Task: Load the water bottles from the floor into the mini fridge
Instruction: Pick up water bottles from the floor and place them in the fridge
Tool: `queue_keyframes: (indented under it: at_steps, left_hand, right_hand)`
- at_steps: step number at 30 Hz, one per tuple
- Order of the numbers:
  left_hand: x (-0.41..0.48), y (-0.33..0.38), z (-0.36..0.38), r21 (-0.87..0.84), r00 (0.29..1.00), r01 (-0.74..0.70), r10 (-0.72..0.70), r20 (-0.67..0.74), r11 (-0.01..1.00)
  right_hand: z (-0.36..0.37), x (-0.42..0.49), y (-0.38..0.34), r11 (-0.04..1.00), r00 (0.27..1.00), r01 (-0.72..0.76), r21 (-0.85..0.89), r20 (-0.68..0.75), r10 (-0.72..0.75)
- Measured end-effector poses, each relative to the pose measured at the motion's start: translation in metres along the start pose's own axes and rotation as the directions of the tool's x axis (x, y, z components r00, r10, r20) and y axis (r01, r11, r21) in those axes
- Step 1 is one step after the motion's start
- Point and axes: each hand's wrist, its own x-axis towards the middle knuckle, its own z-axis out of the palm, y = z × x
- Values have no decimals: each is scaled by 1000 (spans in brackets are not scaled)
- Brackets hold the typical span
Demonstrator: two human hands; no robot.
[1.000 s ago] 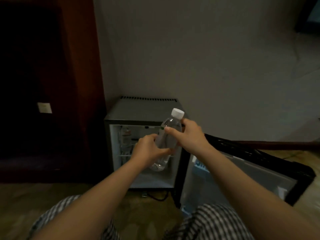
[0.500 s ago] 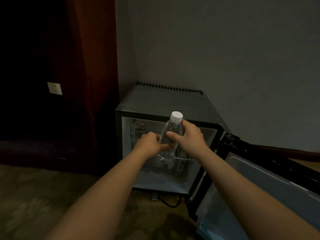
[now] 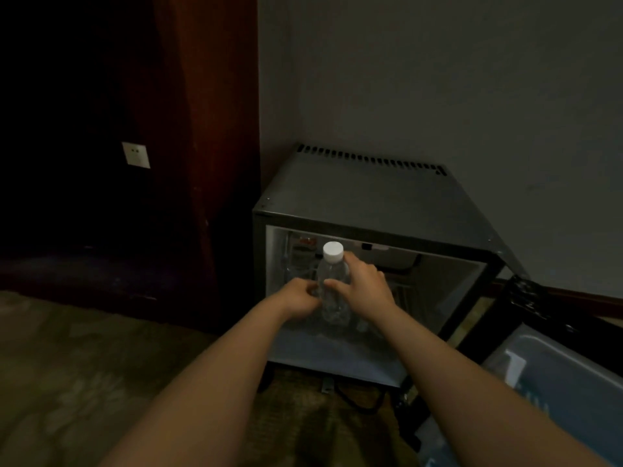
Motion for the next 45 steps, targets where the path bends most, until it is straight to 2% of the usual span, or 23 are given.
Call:
queue_keyframes:
  at_steps: [8,13,16,19,23,27,32,36,38,42,45]
  left_hand:
    - [29,-4,-9,4,999,42,-42,-3,999]
    - [56,-3,-6,-37,997,69,-71,-38,997]
    - [65,-5,-5,-55,993,109,-110,-32,993]
    - [71,-7,-4,-86,992,117,-121,-47,989]
    - [82,-5,-2,-31,996,80,-81,-35,996]
    - [83,-3,0,28,998,58,-57,-25,998]
    - [75,-5,-1,21,997,73,-73,-2,997]
    - [56,-2,-2,10,993,120,-120,-8,993]
    - [48,-2,-1,37,998,66,-66,1,997]
    - [30,0,3,134,996,-38,49,-79,990]
    - [14,5,9,219,998,-51,56,-17,975]
  right_hand:
    - [20,37,14,993,996,-85,83,5,85]
    - [31,67,16,962,968,-252,108,45,248]
    - [39,81,17,955,957,-285,79,69,280]
    - [43,89,19,934,941,-332,130,119,317]
    - [41,95,21,925,941,-324,199,172,293]
    - [36,92,23,947,946,-292,135,186,265]
    - [32,84,23,947,950,-278,160,189,247]
    - [19,68,28,936,943,-318,149,152,296]
    - [18,55,36,943,948,-294,157,171,267]
    - [11,24,50,952,947,-282,123,195,255]
    - [-2,3,53,966,954,-245,82,196,225]
